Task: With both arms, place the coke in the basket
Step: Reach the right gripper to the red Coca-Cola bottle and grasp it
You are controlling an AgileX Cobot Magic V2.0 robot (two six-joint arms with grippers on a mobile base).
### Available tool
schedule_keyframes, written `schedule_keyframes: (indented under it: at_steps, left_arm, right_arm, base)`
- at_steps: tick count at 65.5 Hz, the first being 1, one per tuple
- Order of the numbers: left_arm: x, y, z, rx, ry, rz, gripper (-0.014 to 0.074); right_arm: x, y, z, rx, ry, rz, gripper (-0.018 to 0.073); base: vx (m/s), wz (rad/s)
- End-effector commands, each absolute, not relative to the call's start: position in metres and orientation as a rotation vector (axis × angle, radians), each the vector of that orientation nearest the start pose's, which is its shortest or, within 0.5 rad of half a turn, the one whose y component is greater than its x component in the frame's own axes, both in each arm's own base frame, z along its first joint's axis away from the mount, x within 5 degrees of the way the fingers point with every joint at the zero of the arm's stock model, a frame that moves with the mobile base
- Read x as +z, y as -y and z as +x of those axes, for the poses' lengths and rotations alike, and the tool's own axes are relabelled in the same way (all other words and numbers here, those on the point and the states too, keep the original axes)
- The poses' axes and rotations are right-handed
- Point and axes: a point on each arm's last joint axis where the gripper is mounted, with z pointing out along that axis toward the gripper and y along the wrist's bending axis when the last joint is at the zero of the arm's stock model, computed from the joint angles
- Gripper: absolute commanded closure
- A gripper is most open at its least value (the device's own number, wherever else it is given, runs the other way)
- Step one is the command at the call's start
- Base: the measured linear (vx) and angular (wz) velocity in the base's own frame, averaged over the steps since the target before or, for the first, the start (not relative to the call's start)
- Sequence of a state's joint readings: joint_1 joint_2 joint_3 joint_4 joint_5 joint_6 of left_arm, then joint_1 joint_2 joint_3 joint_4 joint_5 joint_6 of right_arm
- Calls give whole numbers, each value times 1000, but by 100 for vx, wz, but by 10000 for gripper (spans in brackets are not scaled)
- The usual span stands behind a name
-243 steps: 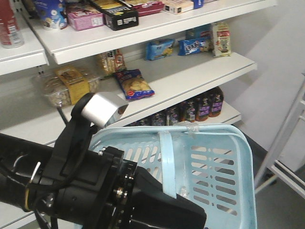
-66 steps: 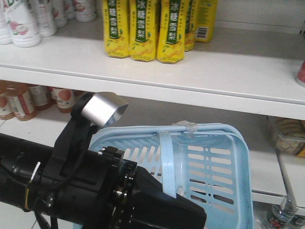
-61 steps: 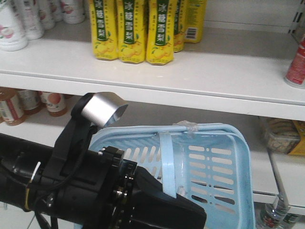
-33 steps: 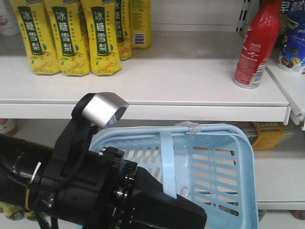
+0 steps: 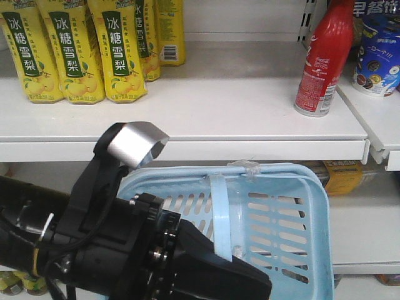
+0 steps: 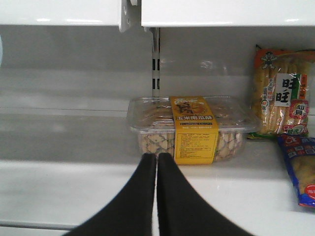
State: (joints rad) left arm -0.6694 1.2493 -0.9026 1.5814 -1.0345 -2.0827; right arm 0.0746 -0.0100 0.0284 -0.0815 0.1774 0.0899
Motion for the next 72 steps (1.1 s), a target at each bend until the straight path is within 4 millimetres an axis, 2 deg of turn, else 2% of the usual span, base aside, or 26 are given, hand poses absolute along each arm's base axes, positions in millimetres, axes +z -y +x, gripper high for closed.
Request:
schedule_keyframes:
  at_steps: [1, 19, 27, 46, 50, 54, 63, 72]
  left_arm:
    - [369, 208, 135, -1776, -1731, 943, 603]
    - [369, 208, 135, -1776, -1731, 943, 603]
    - [369, 208, 135, -1776, -1731, 943, 603]
    - [369, 208, 135, -1776, -1731, 943, 603]
    - [369, 208, 135, -1776, -1731, 943, 603]
    - [369, 208, 135, -1776, -1731, 943, 603]
    - [369, 208, 135, -1776, -1731, 943, 603]
    - [369, 208, 135, -1776, -1731, 943, 603]
  right_arm:
    - [192, -3, 56, 40, -1597, -55, 564]
    - [193, -3, 56, 41, -1585, -55, 564]
    - [201, -4, 56, 79, -1503, -29, 564]
    - [228, 7, 50, 705, -1110, 543, 564]
    - [235, 8, 48, 803, -1067, 610, 564]
    - [249, 5, 45, 803, -1080, 546, 564]
    - [307, -5, 31, 623, -1179, 236, 564]
    - [357, -6, 34, 469, -1327, 77, 524]
  base:
    - [0, 0]
    - [0, 0]
    - [0, 0]
    - [0, 0]
    - [0, 0]
    - [0, 0]
    - [0, 0]
    - [0, 0]
